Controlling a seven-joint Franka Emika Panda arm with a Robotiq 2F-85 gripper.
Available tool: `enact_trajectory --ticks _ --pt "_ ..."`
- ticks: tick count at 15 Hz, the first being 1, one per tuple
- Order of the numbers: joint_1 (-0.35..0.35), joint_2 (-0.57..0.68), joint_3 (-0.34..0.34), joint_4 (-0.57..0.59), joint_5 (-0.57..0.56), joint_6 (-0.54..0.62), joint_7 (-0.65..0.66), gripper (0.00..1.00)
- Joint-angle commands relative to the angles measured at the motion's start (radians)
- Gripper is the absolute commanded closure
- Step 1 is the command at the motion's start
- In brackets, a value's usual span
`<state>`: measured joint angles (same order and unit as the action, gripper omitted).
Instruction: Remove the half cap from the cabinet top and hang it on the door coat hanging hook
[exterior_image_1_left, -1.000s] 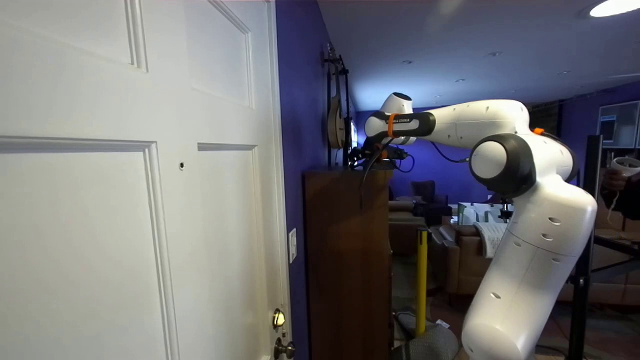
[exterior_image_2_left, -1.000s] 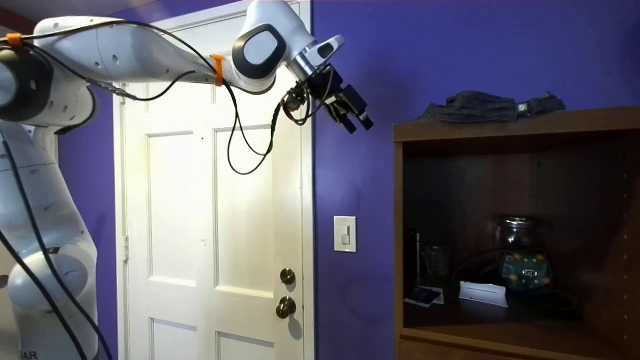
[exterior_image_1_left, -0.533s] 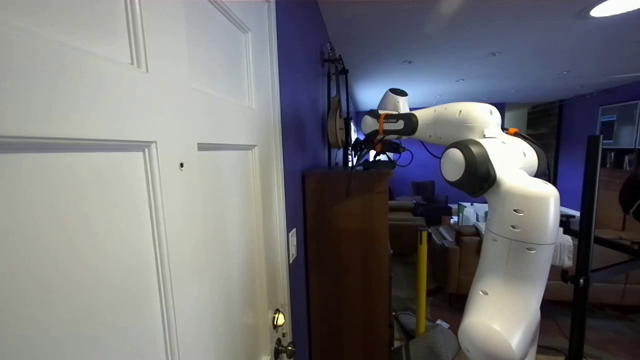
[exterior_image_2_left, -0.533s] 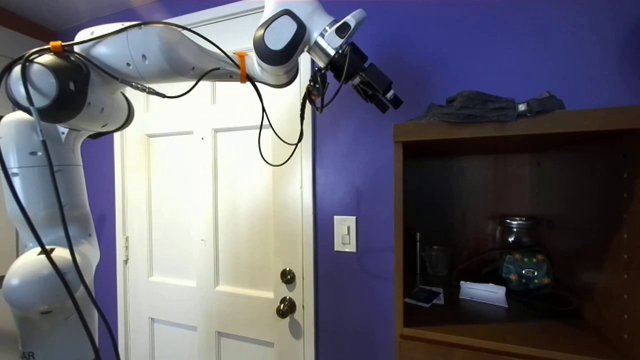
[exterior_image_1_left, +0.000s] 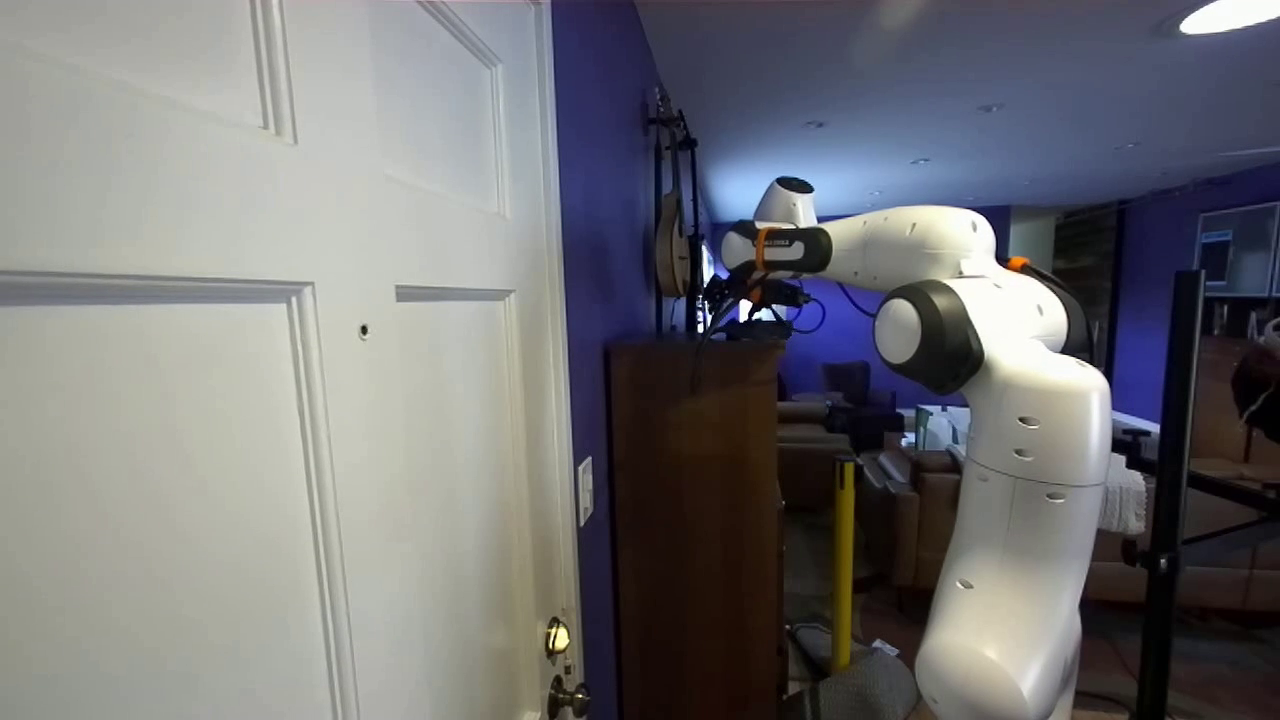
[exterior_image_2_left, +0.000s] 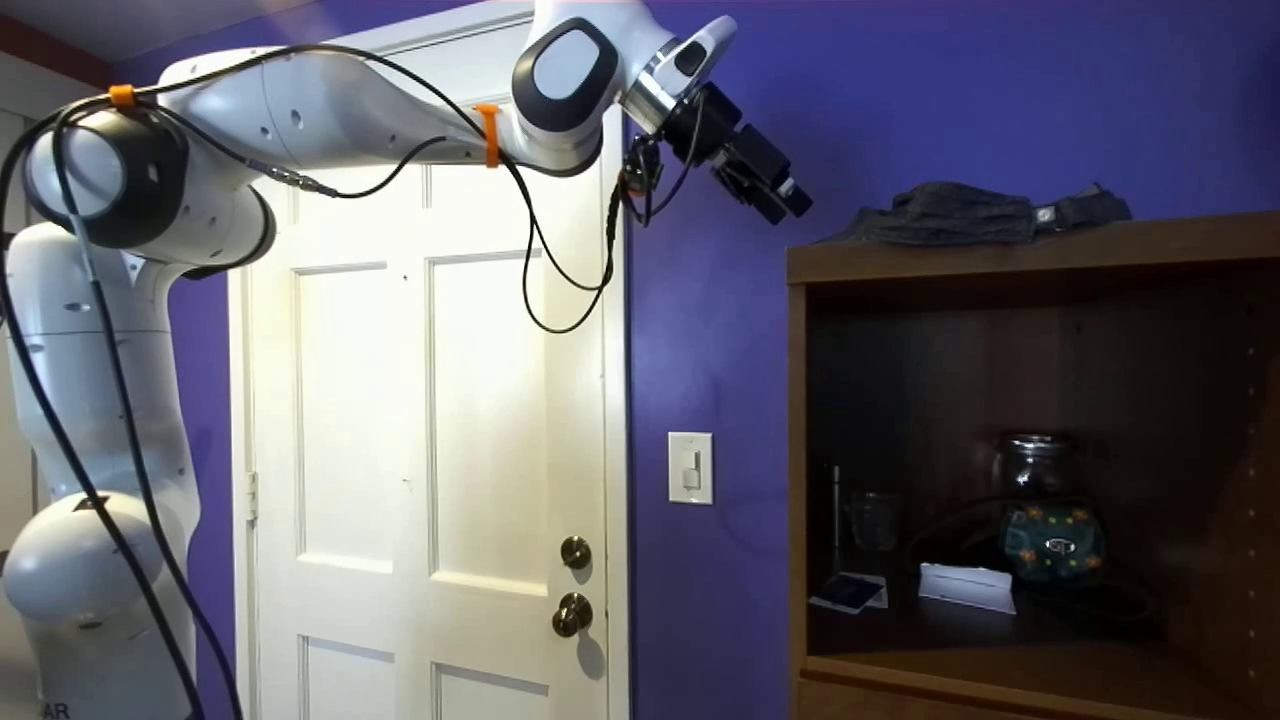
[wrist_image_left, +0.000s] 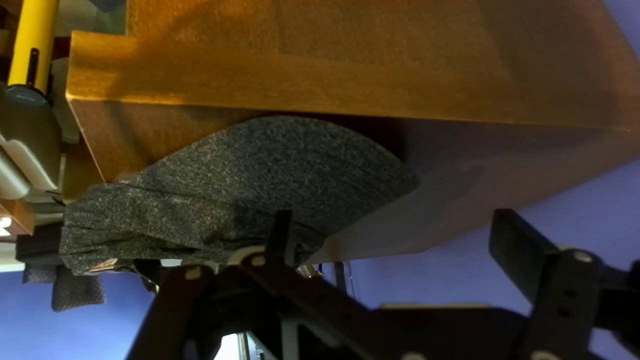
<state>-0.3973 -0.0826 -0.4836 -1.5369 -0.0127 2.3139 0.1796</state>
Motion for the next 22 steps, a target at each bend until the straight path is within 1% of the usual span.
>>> enact_trajectory --ticks 1,2,4,8,9,11,12,17,19,22 --pt "-0.039 0.041 -0.007 0.055 0.014 0.017 0.045 0.0" --pt "-0.046 0.047 -0.011 0.062 0.018 0.021 0.051 0.0" --pt "-0.064 0.062 -0.02 0.082 0.023 0.066 0.054 0.0" --pt "-0.07 0.096 -0.033 0.091 0.161 0.162 -0.072 0.0" --pt "-0.072 0.111 -0.036 0.098 0.208 0.17 -0.1 0.0" --pt "-0.081 0.139 -0.037 0.119 0.31 0.149 -0.146 0.0" --pt "-0.074 0.091 -0.022 0.067 0.22 0.149 -0.098 0.0" --pt "-0.076 0.1 -0.02 0.069 0.229 0.149 -0.107 0.0" --pt "-0.094 0.154 -0.035 0.131 0.259 0.105 -0.05 0.0" --pt "-0.125 0.197 -0.037 0.177 0.334 0.081 -0.043 0.0"
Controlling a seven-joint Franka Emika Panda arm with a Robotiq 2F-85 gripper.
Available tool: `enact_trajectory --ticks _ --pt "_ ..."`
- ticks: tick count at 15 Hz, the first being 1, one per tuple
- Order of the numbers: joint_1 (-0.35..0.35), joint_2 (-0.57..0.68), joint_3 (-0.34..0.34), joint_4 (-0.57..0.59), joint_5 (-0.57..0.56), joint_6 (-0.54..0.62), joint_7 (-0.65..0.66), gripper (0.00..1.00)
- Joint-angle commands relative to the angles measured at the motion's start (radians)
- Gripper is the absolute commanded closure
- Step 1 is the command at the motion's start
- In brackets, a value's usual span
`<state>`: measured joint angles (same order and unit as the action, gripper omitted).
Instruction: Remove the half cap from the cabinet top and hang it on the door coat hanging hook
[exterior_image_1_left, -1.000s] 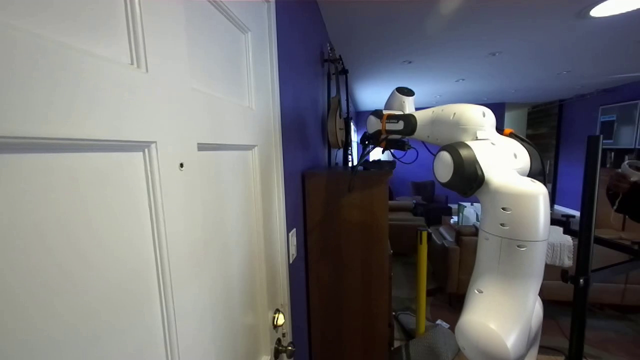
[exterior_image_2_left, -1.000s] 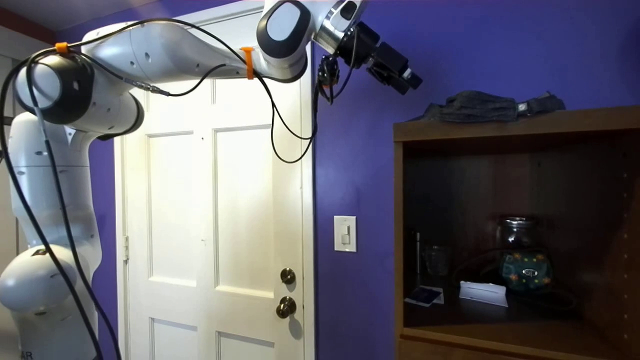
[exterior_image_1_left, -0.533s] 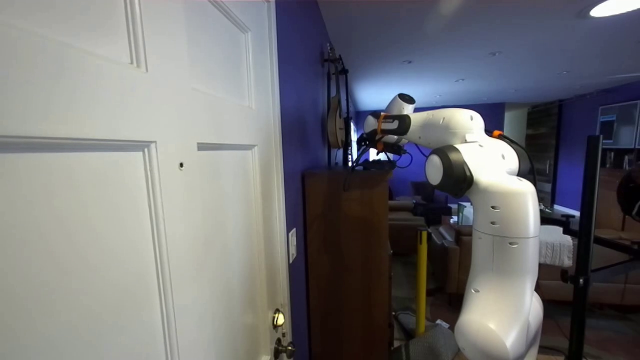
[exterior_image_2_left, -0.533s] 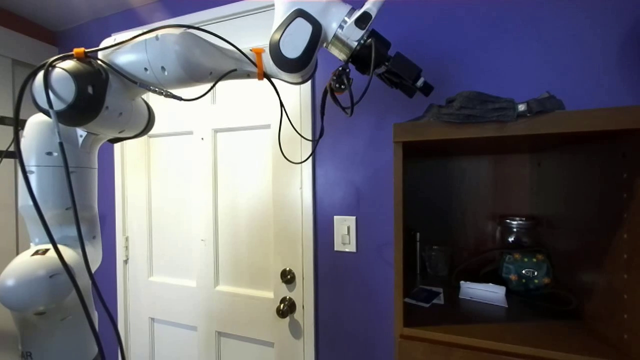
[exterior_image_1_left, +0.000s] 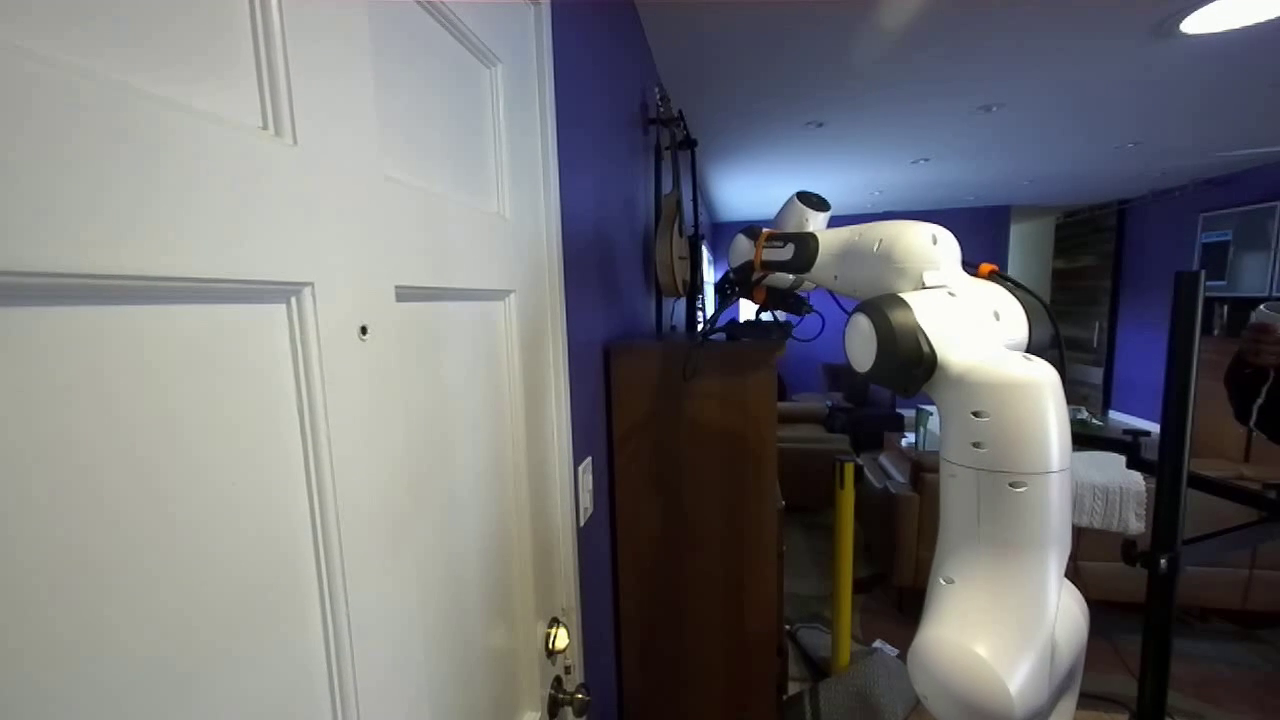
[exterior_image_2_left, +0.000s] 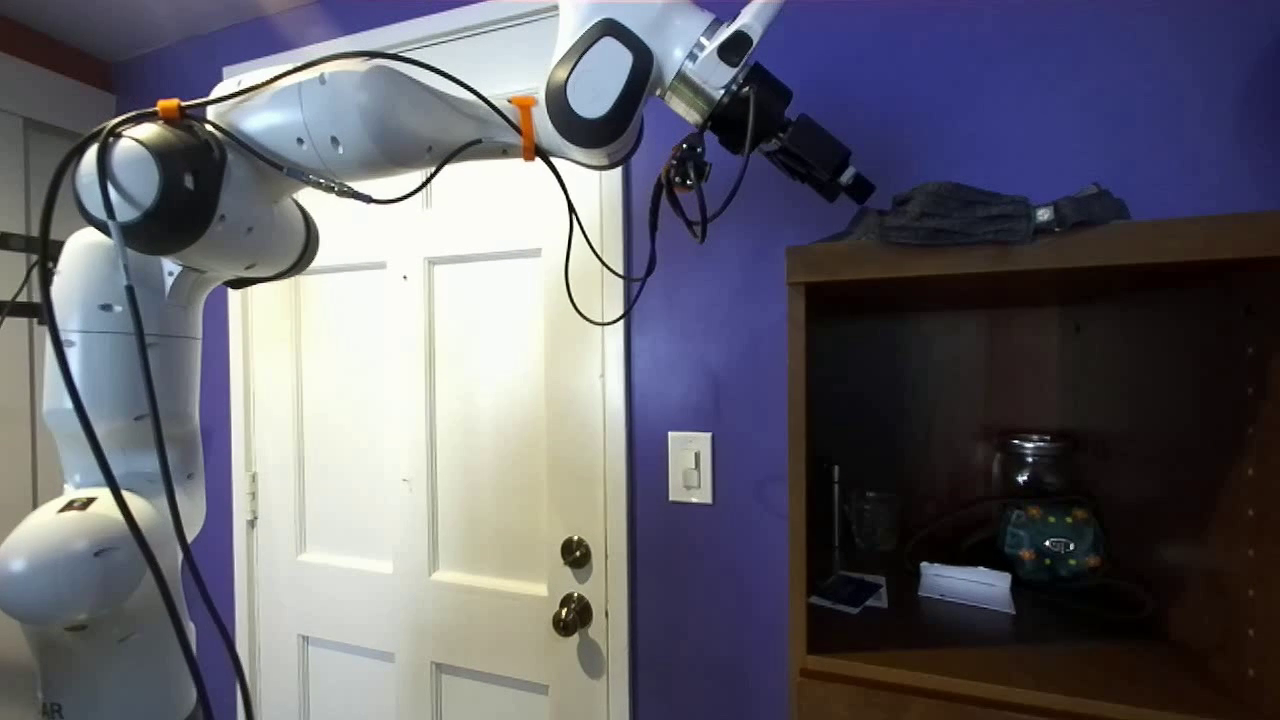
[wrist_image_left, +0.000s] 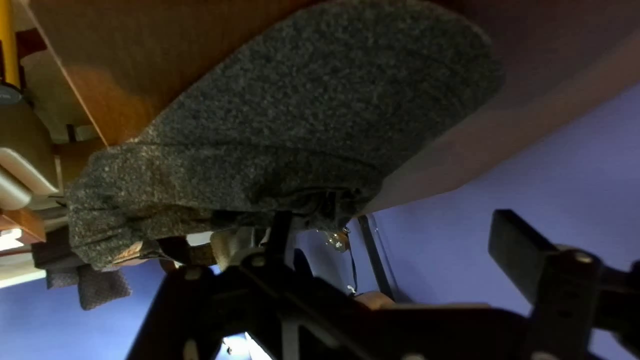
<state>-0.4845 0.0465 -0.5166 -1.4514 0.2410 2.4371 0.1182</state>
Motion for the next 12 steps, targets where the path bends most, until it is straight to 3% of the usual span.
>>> enact_trajectory --ticks 1,5,12 --pt "-0.049 0.08 -0.002 0.108 0.102 -0.042 0.017 0.0" --pt "-0.101 0.138 0.012 0.169 0.19 -0.029 0.003 0.0" --pt "-0.202 0.234 0.06 0.265 0.231 -0.083 0.085 0.0"
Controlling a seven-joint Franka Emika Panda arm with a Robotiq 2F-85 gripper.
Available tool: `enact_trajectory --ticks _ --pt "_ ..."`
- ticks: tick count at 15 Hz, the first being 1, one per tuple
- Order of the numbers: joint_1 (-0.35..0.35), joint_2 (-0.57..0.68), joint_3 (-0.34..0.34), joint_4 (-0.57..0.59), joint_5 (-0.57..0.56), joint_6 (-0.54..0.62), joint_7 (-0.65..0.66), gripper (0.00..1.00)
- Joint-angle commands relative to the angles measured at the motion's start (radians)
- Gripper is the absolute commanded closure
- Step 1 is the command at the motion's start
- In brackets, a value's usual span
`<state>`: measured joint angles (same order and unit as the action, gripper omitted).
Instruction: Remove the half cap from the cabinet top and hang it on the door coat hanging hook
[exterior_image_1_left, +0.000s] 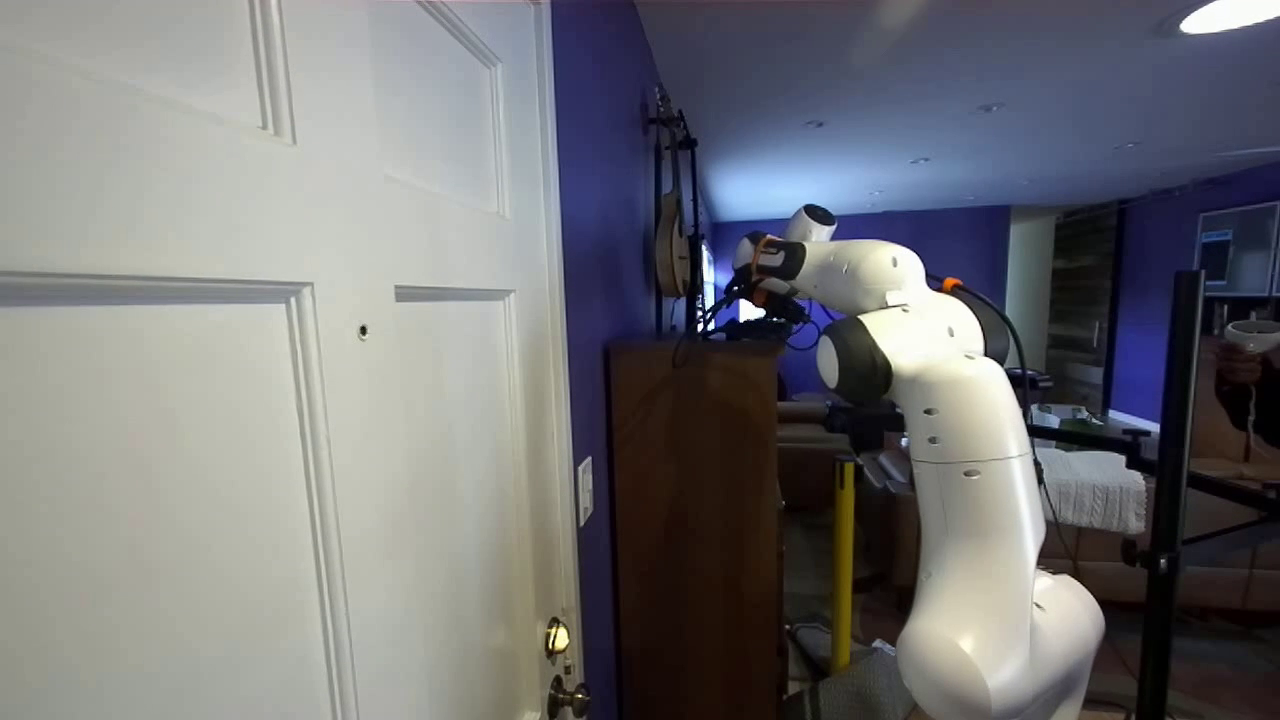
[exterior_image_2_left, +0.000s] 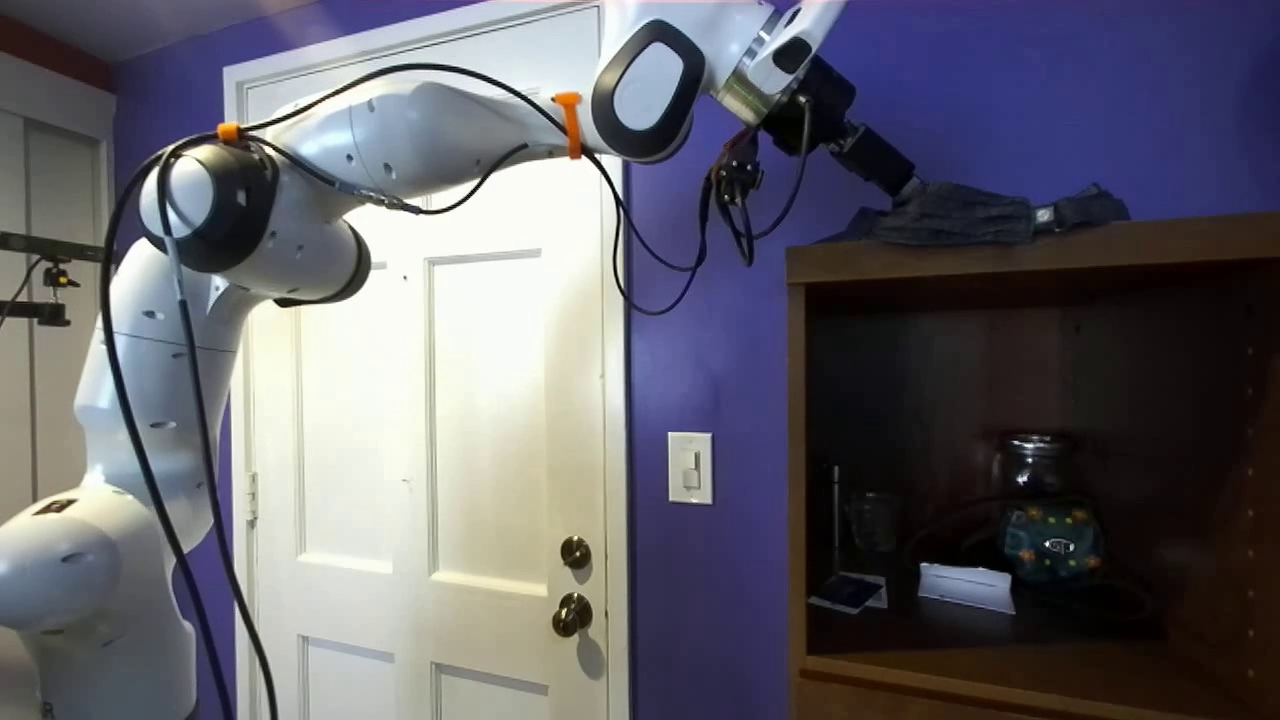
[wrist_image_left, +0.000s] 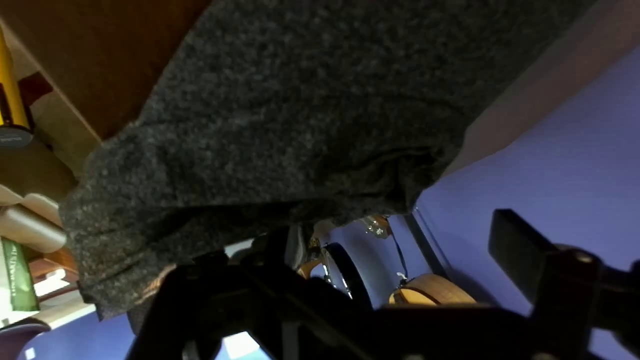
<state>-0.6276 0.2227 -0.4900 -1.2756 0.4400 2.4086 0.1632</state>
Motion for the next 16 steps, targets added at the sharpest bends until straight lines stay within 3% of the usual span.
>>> enact_trajectory --ticks 1,7,9,16 --pt "-0.07 0.065 0.044 0.098 0.028 -0.073 0.045 0.0" --pt "-0.132 0.101 0.124 0.161 0.044 -0.154 0.022 0.0" --pt "-0.141 0.106 0.144 0.18 0.037 -0.199 0.024 0.28" --pt "-0.135 0.087 0.151 0.213 0.032 -0.345 0.002 0.77"
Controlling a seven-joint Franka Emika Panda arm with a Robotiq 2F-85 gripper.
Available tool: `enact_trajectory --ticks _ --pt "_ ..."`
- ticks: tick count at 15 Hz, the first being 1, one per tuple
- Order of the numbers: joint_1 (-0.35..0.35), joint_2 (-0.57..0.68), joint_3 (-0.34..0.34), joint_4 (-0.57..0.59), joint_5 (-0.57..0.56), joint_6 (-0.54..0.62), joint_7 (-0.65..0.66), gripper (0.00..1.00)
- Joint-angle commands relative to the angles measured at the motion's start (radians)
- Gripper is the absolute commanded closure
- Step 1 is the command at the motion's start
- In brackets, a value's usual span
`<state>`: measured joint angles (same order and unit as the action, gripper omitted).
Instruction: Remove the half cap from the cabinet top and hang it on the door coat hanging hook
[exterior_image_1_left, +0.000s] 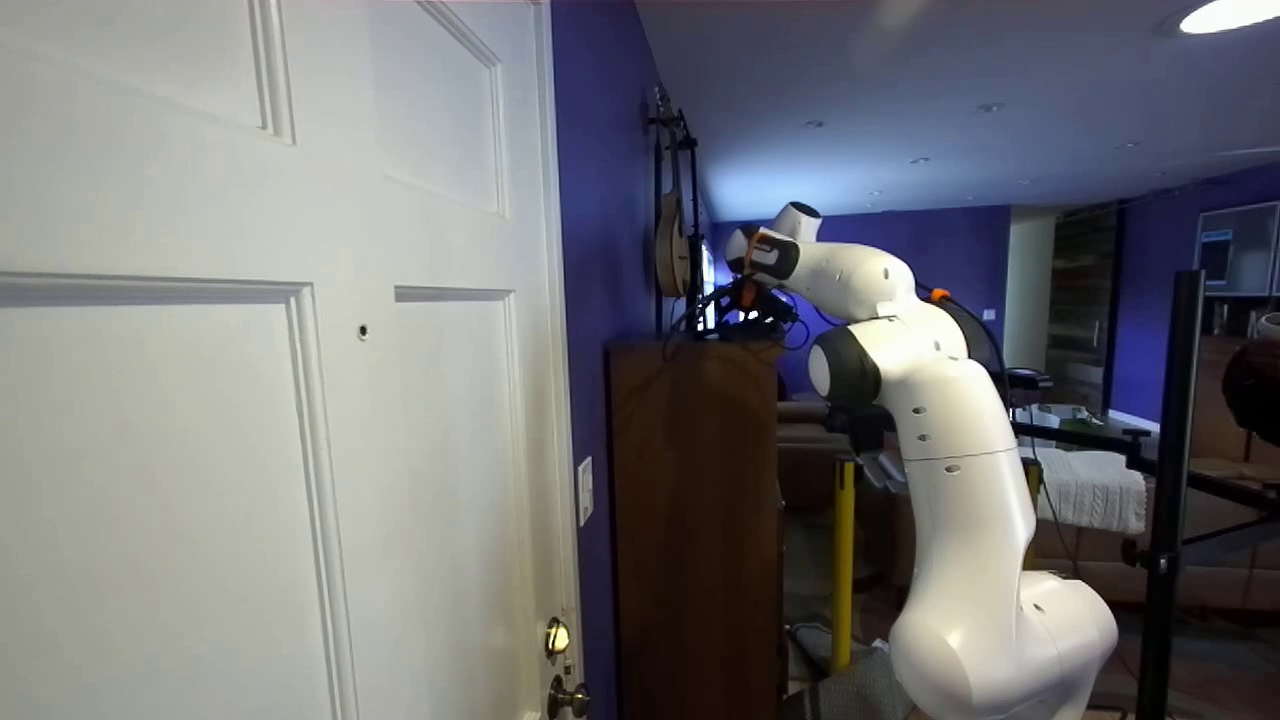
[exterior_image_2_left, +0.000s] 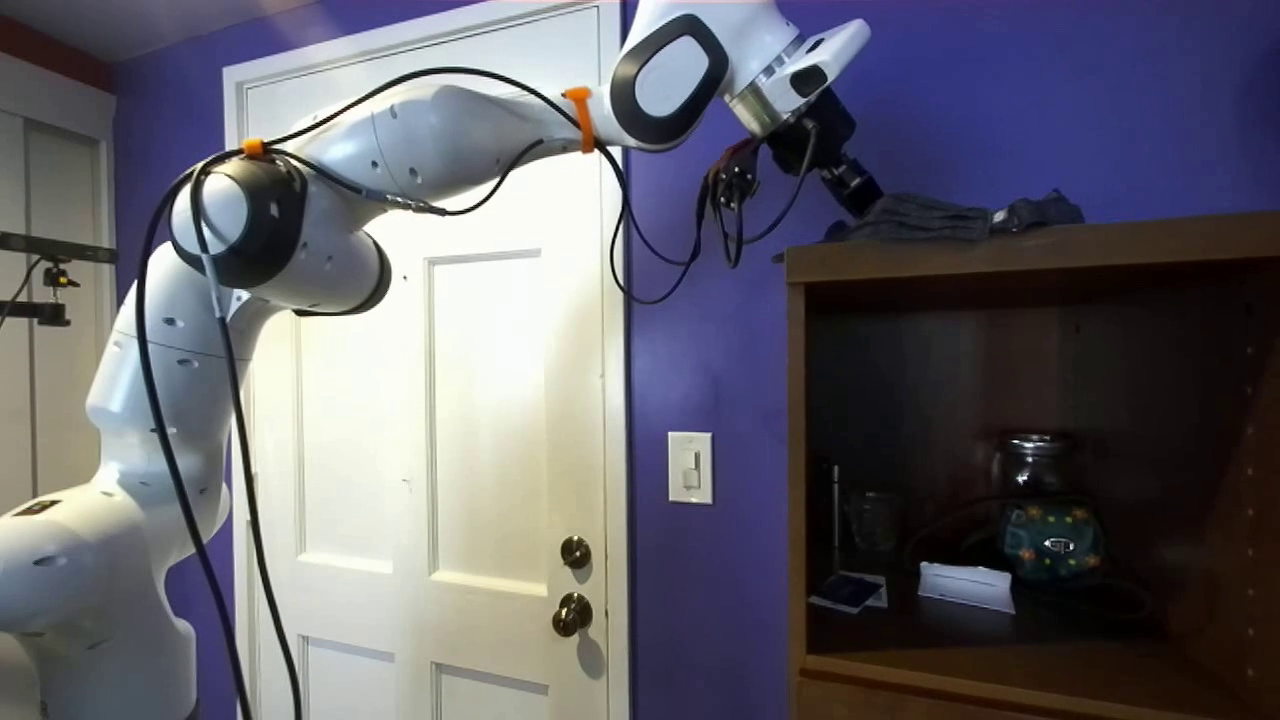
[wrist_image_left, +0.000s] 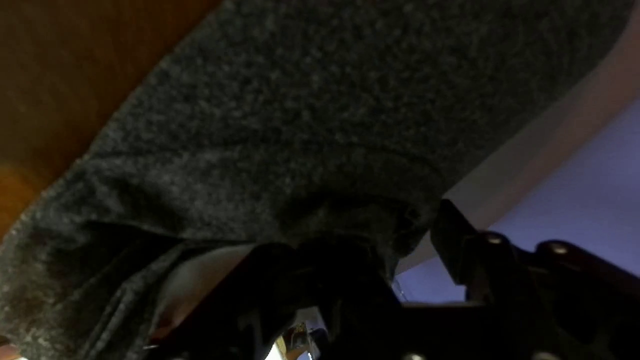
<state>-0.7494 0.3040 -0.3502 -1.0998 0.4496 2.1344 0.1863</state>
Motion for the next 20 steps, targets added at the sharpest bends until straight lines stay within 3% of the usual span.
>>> enact_trajectory --ticks 1,3,6,7,8,11,20 --pt "-0.013 0.001 0.013 0.039 0.023 -0.083 -0.031 0.84" --pt "-0.016 -0.002 0.017 0.047 0.027 -0.092 -0.061 0.98" --pt "-0.027 0.01 0.02 0.068 0.045 -0.1 -0.103 1.0" --pt "-0.029 0.013 0.018 0.069 0.049 -0.1 -0.113 0.94" --pt "-0.031 0.014 0.017 0.072 0.054 -0.107 -0.121 0.7" --pt "-0.045 0.028 0.016 0.088 0.08 -0.076 -0.142 0.6" --pt "-0.053 0.082 0.012 0.089 0.136 0.053 -0.097 0.01"
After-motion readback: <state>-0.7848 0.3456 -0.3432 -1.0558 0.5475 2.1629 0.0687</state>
